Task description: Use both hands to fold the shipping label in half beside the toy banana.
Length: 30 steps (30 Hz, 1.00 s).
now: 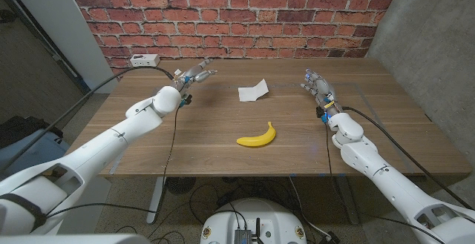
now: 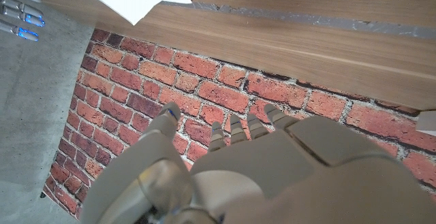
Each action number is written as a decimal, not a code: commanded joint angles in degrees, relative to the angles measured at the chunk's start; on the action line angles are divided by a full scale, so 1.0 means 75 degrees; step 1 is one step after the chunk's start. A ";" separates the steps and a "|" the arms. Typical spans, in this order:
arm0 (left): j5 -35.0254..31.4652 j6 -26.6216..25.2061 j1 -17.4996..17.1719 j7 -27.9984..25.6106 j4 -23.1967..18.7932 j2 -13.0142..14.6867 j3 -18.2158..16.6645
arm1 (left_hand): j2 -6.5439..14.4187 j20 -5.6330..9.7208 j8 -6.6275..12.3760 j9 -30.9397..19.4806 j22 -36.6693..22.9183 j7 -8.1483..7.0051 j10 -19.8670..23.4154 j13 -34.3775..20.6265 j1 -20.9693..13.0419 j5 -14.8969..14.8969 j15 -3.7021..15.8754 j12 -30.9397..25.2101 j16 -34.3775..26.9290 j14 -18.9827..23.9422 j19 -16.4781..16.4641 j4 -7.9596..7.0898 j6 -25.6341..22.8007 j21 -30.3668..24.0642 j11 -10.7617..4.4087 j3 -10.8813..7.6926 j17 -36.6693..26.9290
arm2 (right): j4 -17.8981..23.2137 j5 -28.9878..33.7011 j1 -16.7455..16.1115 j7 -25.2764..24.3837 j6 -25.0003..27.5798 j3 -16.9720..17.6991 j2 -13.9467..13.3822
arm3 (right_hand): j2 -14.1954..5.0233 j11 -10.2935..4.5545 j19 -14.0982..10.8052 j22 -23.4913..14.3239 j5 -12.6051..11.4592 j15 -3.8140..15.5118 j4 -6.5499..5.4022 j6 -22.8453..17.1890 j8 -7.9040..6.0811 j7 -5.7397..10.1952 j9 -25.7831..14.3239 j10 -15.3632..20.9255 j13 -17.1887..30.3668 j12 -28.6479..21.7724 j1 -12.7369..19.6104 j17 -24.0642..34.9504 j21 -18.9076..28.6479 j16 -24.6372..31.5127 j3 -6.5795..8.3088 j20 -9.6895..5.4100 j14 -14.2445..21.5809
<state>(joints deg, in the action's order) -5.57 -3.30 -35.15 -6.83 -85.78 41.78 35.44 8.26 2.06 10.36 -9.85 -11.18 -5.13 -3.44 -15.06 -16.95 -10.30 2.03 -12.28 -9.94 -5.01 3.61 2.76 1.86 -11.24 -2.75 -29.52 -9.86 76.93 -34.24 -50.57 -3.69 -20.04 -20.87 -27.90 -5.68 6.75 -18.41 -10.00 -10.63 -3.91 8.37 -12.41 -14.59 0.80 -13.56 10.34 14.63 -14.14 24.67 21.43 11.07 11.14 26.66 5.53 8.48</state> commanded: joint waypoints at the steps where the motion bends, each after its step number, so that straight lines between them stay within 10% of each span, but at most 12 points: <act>1: -0.0532 0.0072 0.0407 0.0472 0.0186 -0.0046 0.0365 | -0.0019 0.0013 0.0015 -0.0016 -0.0023 -0.0022 -0.0035 0.0014 0.0070 0.0021 0.0136 0.0008 -0.0019 -0.0065 0.0004 -0.0029 -0.0049 -0.0030 -0.0038 -0.0021 -0.0014 | 0.0317 0.0149 -0.0148 -0.0134 -0.0012 -0.0007 -0.0111 | -0.0054 0.0022 0.0027 -0.0025 -0.0041 -0.0065 -0.0031 -0.0099 0.0036 0.0013 0.0012 0.0058 -0.0015 0.0034 -0.0001 -0.0014 -0.0009 -0.0030 0.0031 0.0008 0.0004; 30: -0.1233 0.0322 0.0972 0.1292 0.0647 -0.0286 0.0928 | -0.0034 -0.0086 -0.0005 -0.0012 -0.0004 -0.0090 -0.0066 0.0210 0.0126 0.0039 0.0166 0.0074 -0.0015 -0.0120 0.0113 -0.0039 -0.0009 -0.0033 -0.0047 -0.0003 0.0012 | 0.0892 0.0545 -0.0193 -0.0155 -0.0141 -0.0104 -0.0246 | -0.0079 0.0048 0.0093 -0.0024 -0.0039 -0.0148 -0.0038 -0.0153 0.0118 0.0002 0.0120 0.0104 -0.0095 0.0086 -0.0028 -0.0138 -0.0004 -0.0016 -0.0009 0.0053 -0.0032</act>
<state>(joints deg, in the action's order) -13.14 -1.54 -29.53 0.67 -82.44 40.44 40.93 7.86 1.64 10.36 -9.87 -11.19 -5.12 -3.77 -13.55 -16.45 -10.12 1.73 -11.86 -9.95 -5.31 4.02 2.76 1.85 -11.47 -3.07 -29.52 -9.59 82.33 -30.99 -52.10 -4.98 -20.98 -21.37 -29.47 -5.90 7.07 -18.10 -9.99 -10.63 -4.94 8.37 -13.00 -13.72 0.62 -12.67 10.65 13.83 -13.48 24.45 20.45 11.07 11.14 26.66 5.85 8.07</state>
